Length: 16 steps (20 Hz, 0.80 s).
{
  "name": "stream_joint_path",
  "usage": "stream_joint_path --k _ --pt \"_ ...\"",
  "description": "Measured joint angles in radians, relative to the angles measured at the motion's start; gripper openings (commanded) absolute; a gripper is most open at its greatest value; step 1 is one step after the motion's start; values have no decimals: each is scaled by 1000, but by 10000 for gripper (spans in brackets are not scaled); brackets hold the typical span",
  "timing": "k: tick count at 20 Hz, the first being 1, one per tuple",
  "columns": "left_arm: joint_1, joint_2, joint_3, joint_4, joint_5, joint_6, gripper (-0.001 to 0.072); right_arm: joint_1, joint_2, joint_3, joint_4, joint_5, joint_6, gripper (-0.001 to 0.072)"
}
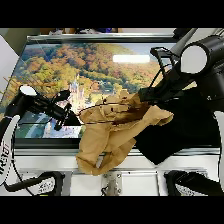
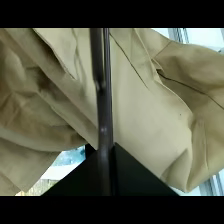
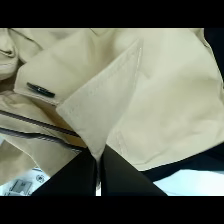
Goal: Fold the clothes and pants, and hang the long-sleeved shirts on hangers.
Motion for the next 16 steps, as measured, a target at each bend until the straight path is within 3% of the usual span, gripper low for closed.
stream_joint_path --k 11,16 --pt "-10 -20 0 -7 11 31 12 140 -171 235 14 -5 39 17" --pt "-10 -20 0 -7 11 32 12 182 -193 246 45 -148 92 16"
